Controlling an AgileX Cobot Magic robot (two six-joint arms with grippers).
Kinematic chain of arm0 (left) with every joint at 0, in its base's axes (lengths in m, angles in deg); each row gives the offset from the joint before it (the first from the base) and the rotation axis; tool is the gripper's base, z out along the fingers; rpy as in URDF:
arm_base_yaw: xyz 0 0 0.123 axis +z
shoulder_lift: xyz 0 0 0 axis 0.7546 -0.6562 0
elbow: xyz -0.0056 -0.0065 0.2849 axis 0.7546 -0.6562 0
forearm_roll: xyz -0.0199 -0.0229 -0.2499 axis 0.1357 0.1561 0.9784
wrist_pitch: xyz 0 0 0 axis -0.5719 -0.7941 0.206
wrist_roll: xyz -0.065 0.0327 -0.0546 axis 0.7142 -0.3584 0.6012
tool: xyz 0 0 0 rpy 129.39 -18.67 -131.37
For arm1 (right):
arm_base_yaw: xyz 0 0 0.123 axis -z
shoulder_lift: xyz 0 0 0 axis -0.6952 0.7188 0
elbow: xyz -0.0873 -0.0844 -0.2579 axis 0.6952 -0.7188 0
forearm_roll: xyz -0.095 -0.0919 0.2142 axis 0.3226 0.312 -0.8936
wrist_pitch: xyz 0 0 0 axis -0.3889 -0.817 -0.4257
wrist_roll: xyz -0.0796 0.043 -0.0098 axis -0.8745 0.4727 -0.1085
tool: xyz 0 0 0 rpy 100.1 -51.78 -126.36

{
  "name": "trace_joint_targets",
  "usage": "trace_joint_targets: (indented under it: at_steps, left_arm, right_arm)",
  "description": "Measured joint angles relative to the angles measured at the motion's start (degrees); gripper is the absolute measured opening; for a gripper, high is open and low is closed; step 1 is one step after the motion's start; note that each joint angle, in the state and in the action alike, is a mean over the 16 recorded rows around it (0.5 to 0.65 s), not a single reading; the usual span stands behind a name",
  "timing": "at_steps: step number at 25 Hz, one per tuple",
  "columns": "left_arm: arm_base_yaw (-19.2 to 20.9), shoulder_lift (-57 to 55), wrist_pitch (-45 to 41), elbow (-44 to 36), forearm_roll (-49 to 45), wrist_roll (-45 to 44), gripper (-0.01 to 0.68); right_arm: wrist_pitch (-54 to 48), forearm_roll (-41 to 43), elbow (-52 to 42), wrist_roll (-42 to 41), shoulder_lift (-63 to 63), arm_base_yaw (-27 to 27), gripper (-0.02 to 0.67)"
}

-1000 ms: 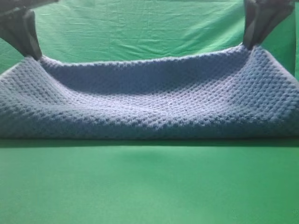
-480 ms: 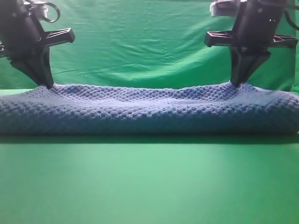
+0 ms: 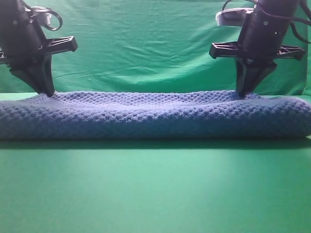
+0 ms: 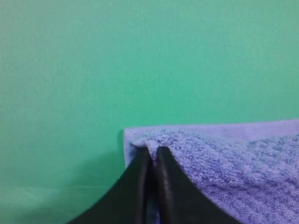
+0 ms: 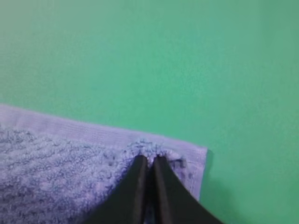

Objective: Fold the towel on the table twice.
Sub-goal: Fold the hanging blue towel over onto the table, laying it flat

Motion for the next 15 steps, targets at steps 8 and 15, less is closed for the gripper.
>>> trace_joint_targets:
  at_steps: [8,15]
  left_arm:
    - [0.00,1.44,-1.57,0.00,-4.70,1.79,0.451]
    - [0.00,7.88,-5.98,0.32,-9.51,4.38,0.604]
  right_arm:
    - [-2.05,1.30,0.43,0.55,-1.51,0.00,0.423]
    - [-9.56,3.68,2.65,2.36,-6.90,0.00,0.557]
